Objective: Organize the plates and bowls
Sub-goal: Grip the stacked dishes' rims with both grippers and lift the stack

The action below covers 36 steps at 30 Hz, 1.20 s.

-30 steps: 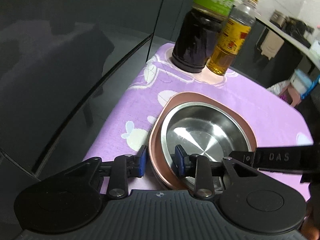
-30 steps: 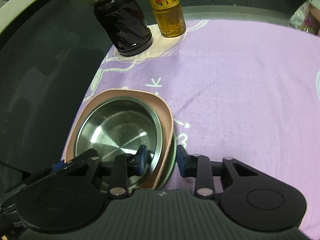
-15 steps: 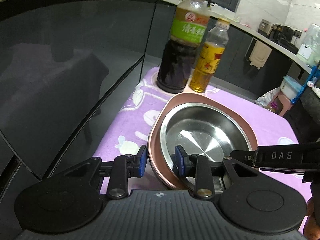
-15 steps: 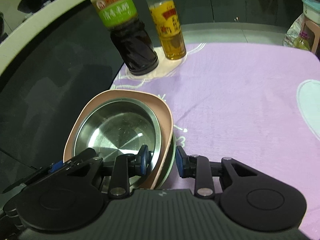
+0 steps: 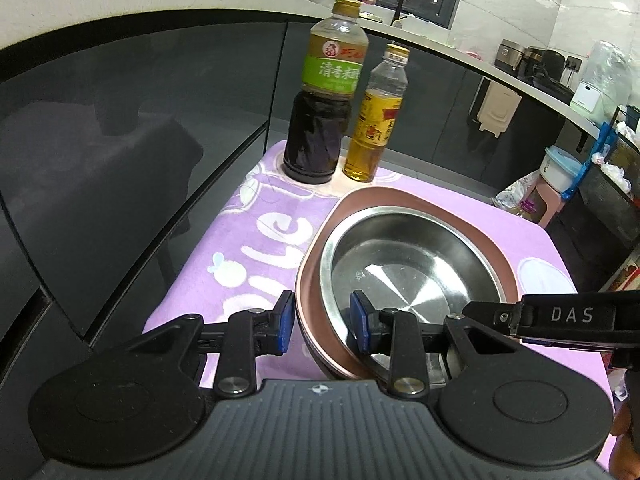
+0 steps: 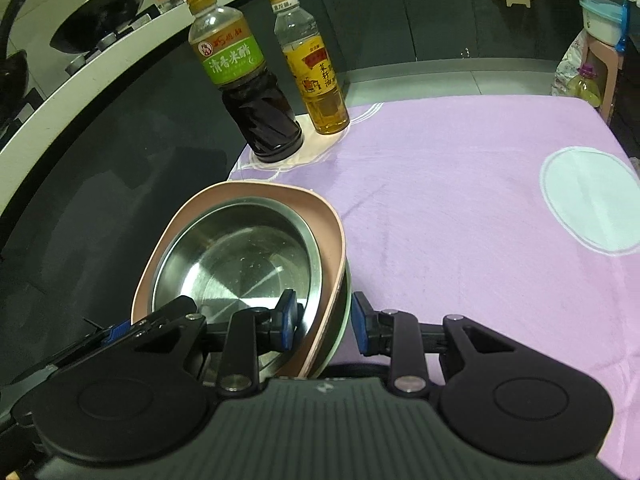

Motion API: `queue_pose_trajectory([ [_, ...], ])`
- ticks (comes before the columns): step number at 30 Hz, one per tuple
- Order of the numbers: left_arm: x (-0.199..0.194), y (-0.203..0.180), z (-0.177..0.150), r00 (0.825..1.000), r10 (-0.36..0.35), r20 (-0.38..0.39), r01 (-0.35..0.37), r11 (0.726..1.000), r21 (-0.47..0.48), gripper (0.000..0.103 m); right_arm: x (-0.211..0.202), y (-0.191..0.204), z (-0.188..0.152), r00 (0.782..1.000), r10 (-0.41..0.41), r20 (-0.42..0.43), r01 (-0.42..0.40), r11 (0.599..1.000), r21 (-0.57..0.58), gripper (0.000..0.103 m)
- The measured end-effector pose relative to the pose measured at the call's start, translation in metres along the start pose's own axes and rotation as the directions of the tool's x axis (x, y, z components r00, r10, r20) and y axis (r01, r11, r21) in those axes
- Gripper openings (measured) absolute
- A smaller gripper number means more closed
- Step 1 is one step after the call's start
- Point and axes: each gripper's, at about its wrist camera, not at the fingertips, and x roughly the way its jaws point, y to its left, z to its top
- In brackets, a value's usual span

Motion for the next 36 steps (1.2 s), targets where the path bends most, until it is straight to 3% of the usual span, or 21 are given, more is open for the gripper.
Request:
queue_pose_trajectory([
  [27, -0.052, -0.04, -0.07, 0.996, -0.069, -0.049, 0.074, 0.991, 0.113, 0.029, -0.062, -0.044, -0.082, 1.0, -0.005, 0.013, 0.003, 0.995, 0.1, 0.031],
  [36, -0.056, -0.042, -0.09, 0.994, -0.053, -0.093, 0.065, 0.988, 0.14, 0.029, -0.068, -0.047, -0.104, 1.0, -0.026, -0.006, 0.027, 0.995, 0.098, 0.032],
])
